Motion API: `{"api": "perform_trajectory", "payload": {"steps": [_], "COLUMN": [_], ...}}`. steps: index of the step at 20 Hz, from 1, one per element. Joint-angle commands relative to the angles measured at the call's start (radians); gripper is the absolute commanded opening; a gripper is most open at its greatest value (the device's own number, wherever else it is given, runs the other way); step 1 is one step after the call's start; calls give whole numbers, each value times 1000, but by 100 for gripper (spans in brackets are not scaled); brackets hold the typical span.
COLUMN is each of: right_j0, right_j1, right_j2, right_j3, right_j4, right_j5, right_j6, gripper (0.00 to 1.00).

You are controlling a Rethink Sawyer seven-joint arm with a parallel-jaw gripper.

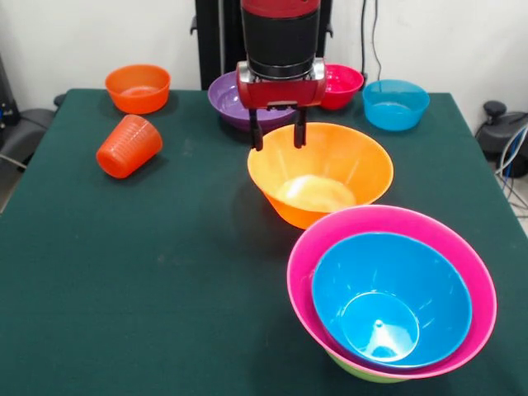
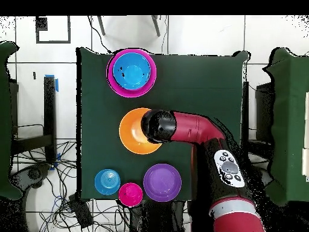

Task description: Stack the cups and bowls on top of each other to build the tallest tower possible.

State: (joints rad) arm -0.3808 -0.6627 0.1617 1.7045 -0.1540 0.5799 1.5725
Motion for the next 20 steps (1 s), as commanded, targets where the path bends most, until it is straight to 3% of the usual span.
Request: {"api": "perform_trajectory", "payload": {"steps": [1,7,20], "right_j0": [-10,-6,-126], "right_j1": [10,103,195], "right_j2": [91,54,120], "right_j3": [27,-43,-129], "right_j4": [-46,-143,-237], "right_j5": [109,5,7], "right_j6": [-61,-81,-161], "gripper": [100,100,100]}}
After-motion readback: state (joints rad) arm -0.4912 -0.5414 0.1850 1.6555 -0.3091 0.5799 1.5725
